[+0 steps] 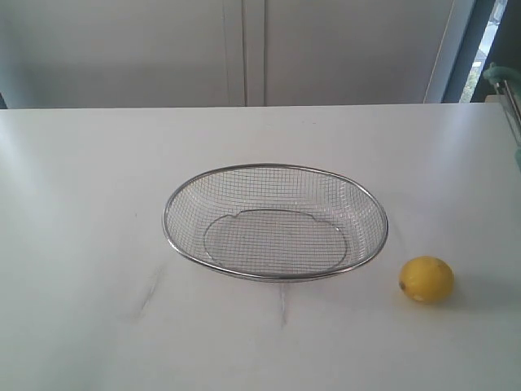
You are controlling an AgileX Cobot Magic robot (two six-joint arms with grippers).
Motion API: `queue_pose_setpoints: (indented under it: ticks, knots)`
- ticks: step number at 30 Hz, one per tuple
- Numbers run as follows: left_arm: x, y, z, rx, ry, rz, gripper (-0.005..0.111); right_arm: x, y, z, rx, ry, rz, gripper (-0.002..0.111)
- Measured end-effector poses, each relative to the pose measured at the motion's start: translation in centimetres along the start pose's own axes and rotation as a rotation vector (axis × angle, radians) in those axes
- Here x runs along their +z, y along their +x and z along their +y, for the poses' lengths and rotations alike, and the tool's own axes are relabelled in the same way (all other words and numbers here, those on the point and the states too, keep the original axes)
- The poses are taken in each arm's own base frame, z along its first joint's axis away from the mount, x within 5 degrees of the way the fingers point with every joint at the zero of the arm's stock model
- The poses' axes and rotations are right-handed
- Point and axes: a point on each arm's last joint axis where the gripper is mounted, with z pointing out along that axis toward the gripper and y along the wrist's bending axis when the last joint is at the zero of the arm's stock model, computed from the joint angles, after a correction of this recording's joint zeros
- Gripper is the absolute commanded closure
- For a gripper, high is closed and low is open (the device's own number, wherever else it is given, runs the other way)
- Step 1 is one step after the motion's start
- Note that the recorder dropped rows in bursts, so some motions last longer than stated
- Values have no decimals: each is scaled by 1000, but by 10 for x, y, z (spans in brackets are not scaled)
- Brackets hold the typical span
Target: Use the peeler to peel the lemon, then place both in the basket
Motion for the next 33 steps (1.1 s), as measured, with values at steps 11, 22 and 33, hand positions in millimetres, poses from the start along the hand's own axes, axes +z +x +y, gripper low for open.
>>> queue_pose_setpoints:
  ticks: [11, 22, 33]
  knots:
    - [-1, -12, -3, -138, 39, -130, 107, 0, 0, 0, 2, 0, 0, 108]
    - [-3, -6, -23, -20, 256, -64, 107, 0, 0, 0, 4, 0, 0, 108]
    - [-8, 4, -39, 135, 444, 33, 107, 0, 0, 0, 4, 0, 0, 108]
